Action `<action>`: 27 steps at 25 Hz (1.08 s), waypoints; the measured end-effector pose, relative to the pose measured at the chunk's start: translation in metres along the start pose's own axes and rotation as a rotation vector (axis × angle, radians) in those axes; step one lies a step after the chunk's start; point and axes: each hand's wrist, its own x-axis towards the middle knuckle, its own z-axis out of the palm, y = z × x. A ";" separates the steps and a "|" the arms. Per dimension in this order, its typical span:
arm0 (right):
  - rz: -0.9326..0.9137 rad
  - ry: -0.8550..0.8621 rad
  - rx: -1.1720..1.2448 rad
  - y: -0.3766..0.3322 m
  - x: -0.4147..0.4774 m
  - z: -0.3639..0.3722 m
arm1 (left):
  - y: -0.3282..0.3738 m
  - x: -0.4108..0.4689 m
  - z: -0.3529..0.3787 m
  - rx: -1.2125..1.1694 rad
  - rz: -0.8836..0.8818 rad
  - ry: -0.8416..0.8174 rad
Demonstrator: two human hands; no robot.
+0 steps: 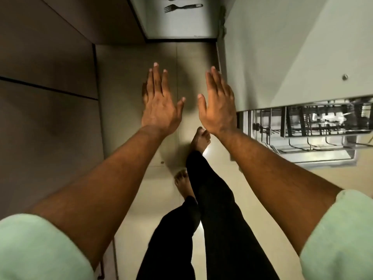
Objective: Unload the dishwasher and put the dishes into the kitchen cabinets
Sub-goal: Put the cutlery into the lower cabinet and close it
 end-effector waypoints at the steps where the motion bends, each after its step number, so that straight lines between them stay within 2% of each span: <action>1: 0.002 -0.002 -0.001 0.004 -0.017 -0.011 | 0.012 -0.019 -0.001 0.006 0.021 0.006; 4: 0.001 0.044 0.026 0.007 -0.053 -0.034 | 0.034 -0.061 0.000 0.002 0.056 0.035; 12: 0.026 0.018 0.008 0.055 -0.151 -0.057 | 0.065 -0.142 0.028 0.007 0.158 -0.013; 21: 0.213 0.085 0.064 0.175 -0.209 -0.087 | 0.194 -0.163 0.068 0.125 0.437 -0.152; 27: 0.344 0.114 0.070 0.267 -0.218 -0.122 | 0.288 -0.141 0.082 0.142 0.544 -0.155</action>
